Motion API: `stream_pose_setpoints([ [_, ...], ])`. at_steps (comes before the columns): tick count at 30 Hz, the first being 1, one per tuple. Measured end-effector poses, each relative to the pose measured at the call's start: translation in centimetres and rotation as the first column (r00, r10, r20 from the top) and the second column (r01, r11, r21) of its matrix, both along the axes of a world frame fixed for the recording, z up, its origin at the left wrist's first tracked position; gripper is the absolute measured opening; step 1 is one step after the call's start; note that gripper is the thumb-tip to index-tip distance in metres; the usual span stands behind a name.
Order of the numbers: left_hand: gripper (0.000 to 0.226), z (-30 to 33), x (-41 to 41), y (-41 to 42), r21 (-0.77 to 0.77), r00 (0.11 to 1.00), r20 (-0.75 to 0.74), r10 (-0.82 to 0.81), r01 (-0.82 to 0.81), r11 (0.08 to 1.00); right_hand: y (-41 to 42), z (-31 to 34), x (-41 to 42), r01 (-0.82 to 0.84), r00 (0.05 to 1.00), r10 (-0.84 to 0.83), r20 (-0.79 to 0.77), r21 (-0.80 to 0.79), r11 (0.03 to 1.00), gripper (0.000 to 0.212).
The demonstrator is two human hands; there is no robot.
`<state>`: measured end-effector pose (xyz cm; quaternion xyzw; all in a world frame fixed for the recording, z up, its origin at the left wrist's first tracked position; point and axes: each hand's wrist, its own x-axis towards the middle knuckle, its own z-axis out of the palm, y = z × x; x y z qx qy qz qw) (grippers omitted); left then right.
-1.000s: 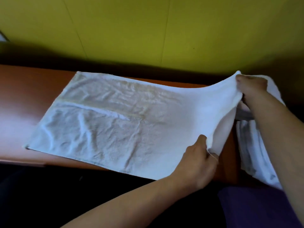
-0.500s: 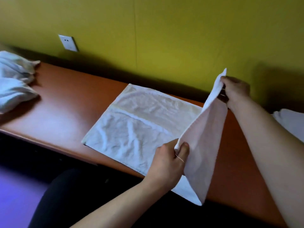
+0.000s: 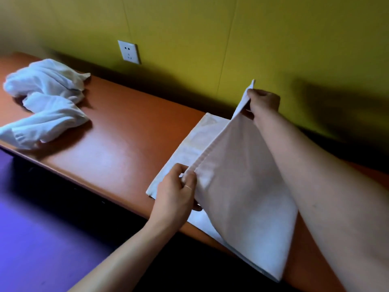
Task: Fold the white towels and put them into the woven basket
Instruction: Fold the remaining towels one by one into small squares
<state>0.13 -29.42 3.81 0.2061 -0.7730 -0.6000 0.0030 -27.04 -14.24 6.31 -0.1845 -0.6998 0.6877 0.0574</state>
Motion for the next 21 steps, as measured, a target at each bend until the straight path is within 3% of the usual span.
stream_pose_setpoints([
  [5, 0.021, -3.4, -1.3, -5.2, -0.113, 0.994, 0.066, 0.082, -0.074, 0.991, -4.7, -2.9, -0.7, -0.052, 0.999, 0.052, 0.014, 0.016, 0.999, 0.006],
  [9, 0.014, -7.4, -2.1, -8.3, -0.328, 0.99, 0.128, 0.063, -0.018, 0.945, -5.9, -5.1, 0.3, -0.16, 0.985, 0.158, 0.076, 0.03, 0.987, 0.02],
  [11, 0.011, -8.9, -2.1, -9.1, -0.458, 0.988, 0.148, 0.043, 0.03, 0.888, -4.8, -7.0, 2.1, -0.231, 0.971, 0.21, 0.114, 0.23, 0.945, 0.025],
  [14, 0.009, -9.8, -2.3, -9.3, -0.525, 0.99, 0.125, 0.065, 0.011, 0.851, -1.8, -9.8, 7.6, -0.278, 0.958, 0.271, 0.097, 0.556, 0.783, 0.028],
  [18, 0.014, -10.1, -1.8, -8.6, -0.594, 0.995, 0.08, 0.062, -0.003, 0.805, 3.4, -11.6, 17.4, -0.175, 0.968, 0.251, -0.014, 0.68, 0.712, 0.023],
  [21, 0.019, -10.1, -0.9, -8.4, -0.616, 0.994, 0.072, 0.076, -0.016, 0.787, 7.6, -12.5, 23.1, -0.023, 0.989, 0.126, -0.077, 0.763, 0.646, 0.018],
])
